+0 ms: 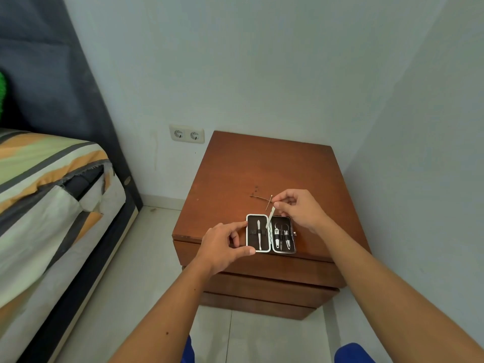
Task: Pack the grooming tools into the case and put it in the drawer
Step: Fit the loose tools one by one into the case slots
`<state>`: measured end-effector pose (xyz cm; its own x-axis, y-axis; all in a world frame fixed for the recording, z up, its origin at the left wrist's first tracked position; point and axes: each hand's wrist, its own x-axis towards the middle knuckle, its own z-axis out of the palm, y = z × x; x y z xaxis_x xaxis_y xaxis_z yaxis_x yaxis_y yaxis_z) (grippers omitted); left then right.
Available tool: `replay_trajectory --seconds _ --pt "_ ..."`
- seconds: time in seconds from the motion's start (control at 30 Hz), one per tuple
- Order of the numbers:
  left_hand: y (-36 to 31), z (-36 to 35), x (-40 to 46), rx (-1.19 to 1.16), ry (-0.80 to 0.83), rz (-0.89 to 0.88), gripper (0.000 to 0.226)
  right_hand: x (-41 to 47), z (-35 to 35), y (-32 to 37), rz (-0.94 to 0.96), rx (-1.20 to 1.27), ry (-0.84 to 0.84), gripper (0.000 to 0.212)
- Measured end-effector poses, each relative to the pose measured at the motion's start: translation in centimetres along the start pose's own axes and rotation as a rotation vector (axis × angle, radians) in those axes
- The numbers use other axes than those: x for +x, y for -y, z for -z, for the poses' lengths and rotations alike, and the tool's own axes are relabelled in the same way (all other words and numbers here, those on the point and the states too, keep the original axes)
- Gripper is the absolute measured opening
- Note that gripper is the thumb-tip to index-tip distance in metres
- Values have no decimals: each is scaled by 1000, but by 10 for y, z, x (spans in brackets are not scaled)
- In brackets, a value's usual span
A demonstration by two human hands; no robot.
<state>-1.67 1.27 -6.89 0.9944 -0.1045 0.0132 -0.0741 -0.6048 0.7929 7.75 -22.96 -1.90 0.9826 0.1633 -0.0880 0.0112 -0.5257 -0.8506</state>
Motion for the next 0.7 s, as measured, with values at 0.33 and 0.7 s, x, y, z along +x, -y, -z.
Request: replay_trajectory --seconds 0.33,0.7 --pt "2 0 1 -1 -1 -22 74 2 -21 5 61 -258 60 8" --pt "1 0 1 2 1 -23 73 -27 -24 -11 201 -526 285 77"
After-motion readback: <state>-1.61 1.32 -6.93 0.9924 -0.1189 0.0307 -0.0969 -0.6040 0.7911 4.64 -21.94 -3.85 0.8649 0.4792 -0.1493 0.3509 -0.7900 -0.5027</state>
